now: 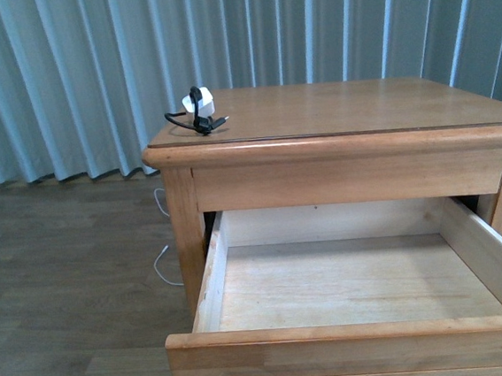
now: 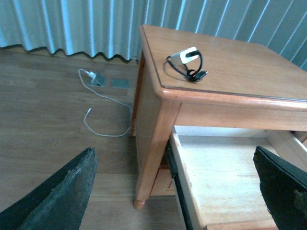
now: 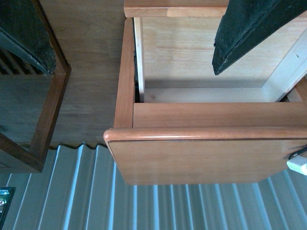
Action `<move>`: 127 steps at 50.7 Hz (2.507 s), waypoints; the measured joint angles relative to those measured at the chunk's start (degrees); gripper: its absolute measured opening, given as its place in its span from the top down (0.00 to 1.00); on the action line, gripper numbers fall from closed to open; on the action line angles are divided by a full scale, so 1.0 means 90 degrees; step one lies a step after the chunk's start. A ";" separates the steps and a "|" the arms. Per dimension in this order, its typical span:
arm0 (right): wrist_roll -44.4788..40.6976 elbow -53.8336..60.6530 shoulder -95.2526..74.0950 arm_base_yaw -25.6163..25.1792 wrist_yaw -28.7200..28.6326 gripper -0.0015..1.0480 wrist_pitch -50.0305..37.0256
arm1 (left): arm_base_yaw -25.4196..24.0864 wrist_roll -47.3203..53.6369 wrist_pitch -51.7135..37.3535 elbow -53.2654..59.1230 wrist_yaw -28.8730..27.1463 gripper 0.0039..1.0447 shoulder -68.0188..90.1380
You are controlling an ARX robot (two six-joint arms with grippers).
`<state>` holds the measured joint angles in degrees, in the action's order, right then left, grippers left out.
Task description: Put charger into drawer
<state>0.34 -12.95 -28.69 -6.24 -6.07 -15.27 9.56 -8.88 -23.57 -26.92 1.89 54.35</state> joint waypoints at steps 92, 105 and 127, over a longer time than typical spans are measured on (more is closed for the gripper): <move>0.0000 0.0000 0.0000 0.0000 -0.0002 0.08 0.0000 | 0.1178 -0.1574 -0.0032 -0.6518 -0.1518 0.92 0.7208; -0.0002 0.0000 -0.0002 0.0000 0.0000 0.08 0.0000 | 0.1151 -0.1515 -0.0403 -0.5447 -0.1020 0.96 0.6098; -0.0005 0.0000 -0.0002 0.0000 -0.0002 0.08 0.0000 | 0.1821 -0.0328 -0.0568 -0.2892 0.0342 0.96 0.3980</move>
<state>0.30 -12.95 -28.71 -6.24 -6.09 -15.27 25.96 -11.84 -28.69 -52.95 4.97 90.17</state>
